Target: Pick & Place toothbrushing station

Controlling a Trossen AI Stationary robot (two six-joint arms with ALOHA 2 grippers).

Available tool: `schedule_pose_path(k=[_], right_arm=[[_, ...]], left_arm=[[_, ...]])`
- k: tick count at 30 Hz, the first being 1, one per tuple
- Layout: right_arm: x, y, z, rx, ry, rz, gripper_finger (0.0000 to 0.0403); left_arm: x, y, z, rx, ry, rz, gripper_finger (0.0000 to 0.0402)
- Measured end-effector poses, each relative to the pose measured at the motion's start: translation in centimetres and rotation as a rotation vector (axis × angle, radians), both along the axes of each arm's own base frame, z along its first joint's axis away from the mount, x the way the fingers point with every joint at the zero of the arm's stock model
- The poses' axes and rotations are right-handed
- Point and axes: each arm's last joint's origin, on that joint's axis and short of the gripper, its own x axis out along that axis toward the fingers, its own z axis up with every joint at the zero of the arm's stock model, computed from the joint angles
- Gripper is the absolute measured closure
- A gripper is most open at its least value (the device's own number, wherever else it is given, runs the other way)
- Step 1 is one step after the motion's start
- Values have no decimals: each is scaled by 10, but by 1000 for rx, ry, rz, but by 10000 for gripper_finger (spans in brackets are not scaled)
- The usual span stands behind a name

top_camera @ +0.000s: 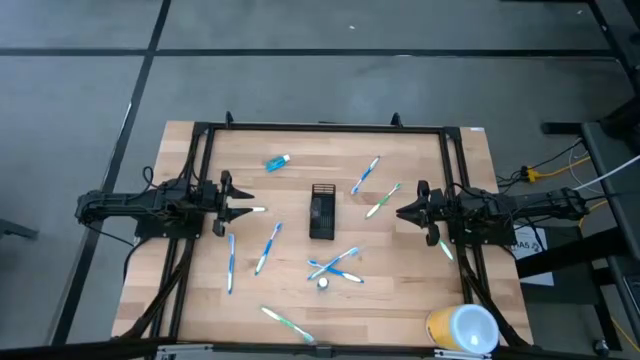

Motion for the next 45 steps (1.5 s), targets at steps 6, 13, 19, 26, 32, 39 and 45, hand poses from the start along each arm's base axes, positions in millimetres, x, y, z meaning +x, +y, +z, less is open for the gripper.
schedule_pose_path(k=[6, 13, 19, 26, 32, 39, 45], right_arm=[[0, 0, 0, 0, 0, 0, 344], [0, 0, 0, 0, 0, 0, 344], [0, 0, 0, 0, 0, 0, 344], [0, 0, 1, 65, -12, -6, 344], [0, -1, 2, 323, -5, -77, 344], [0, -5, 6, 852, -89, -234, 344], [-2, -8, 29, 901, -350, -222, 344]], left_arm=[[0, 0, 0, 0, 0, 0, 231], [0, 0, 0, 0, 0, 0, 231], [0, 0, 0, 0, 0, 0, 231], [0, 0, 0, 0, 0, 0, 231], [0, 0, 0, 0, 0, 0, 231], [0, 0, 5, -33, -52, -8, 231], [-6, 7, 27, -384, -339, 193, 231]])
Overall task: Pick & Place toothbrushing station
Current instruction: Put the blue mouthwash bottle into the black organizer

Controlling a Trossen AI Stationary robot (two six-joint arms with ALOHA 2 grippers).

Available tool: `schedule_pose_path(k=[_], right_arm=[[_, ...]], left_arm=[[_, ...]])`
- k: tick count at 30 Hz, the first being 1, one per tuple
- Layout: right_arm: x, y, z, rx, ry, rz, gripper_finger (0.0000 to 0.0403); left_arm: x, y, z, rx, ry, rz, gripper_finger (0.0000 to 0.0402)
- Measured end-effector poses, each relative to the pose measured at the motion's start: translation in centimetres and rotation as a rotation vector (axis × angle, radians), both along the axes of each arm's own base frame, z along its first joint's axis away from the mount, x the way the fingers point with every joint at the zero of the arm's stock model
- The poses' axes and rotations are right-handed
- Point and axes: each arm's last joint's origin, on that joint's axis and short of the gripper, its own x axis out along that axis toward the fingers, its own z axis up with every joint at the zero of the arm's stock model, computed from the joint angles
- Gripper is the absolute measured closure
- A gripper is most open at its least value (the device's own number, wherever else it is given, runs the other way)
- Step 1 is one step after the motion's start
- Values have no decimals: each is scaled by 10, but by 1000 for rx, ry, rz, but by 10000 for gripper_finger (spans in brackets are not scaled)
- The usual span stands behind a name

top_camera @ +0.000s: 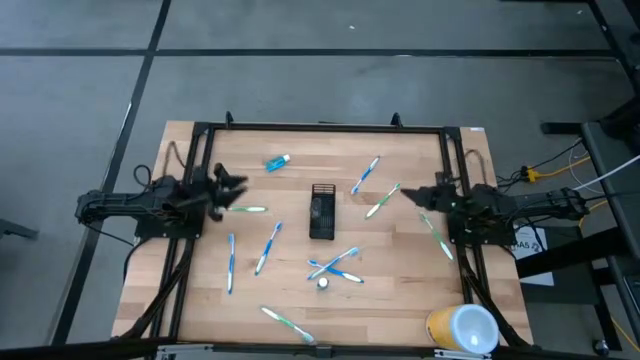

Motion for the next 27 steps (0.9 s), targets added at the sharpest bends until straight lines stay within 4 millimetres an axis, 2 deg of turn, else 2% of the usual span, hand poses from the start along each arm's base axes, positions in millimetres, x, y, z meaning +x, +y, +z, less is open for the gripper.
schedule_pose_path(k=[3, 7, 12, 14, 17, 20, 23, 27], right_arm=[[-3, 1, 16, -93, -146, -39, 344], [-7, 5, 36, -245, -307, -49, 344], [1, 11, 67, -323, -336, -26, 344], [6, 14, 84, -381, -356, 0, 344], [10, 18, 112, -538, -422, 43, 344], [9, 18, 146, -655, -464, -35, 344], [7, 15, 181, -699, -341, -126, 344], [6, 9, 217, -682, 155, -141, 344]], left_arm=[[-5, 2, 10, -186, -173, 7, 231], [-9, 1, 18, -231, -283, -41, 231], [-21, -3, 39, -150, -505, -190, 231], [-28, -3, 51, -99, -560, -190, 231], [-36, -3, 73, -30, -562, -131, 231], [-39, -2, 100, 22, -492, -25, 231], [-41, 0, 133, 83, -411, 106, 231], [-30, 2, 173, 163, -188, 211, 231]])
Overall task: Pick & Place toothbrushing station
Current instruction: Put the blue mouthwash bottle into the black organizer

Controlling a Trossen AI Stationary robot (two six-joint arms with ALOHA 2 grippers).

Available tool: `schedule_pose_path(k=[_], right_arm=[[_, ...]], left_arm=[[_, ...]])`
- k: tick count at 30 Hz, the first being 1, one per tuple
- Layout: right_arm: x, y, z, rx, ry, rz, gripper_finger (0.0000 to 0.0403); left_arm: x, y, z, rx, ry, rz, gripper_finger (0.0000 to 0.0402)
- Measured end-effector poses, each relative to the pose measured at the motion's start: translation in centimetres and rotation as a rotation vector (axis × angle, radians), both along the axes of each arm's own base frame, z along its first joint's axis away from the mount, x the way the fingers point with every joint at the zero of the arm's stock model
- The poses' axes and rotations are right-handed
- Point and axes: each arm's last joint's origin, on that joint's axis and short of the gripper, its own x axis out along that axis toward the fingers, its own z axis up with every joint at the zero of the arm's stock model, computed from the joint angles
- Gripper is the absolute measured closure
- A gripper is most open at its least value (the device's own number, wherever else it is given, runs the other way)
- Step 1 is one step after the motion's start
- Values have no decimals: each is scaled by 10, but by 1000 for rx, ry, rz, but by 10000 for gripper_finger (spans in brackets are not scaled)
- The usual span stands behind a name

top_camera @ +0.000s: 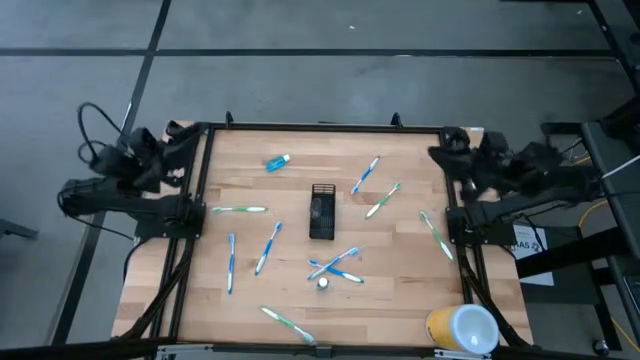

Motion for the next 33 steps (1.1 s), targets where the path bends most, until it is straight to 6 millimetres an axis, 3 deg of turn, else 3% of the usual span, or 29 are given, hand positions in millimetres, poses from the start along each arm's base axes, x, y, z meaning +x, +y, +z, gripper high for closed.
schedule_pose_path(k=[4, 7, 13, 17, 22, 26, 33], right_arm=[[12, -1, 22, 143, 293, -155, 344], [28, -1, 23, 281, 439, -318, 344], [49, -4, -28, 544, 829, -653, 344], [66, -3, -70, 707, 932, -759, 344], [85, -4, -120, 876, 915, -712, 344], [93, -12, -148, 995, 917, -649, 339], [115, -13, -149, 937, 873, -369, 310]], left_arm=[[16, 3, 33, -41, 177, 96, 231], [29, 6, 51, -86, 263, 170, 231], [49, 11, 64, -169, 492, 354, 231], [54, 13, 62, -225, 573, 450, 231], [56, 13, 57, -248, 601, 454, 231], [54, 12, 54, -265, 623, 417, 231], [47, 9, 44, -239, 738, 307, 231]])
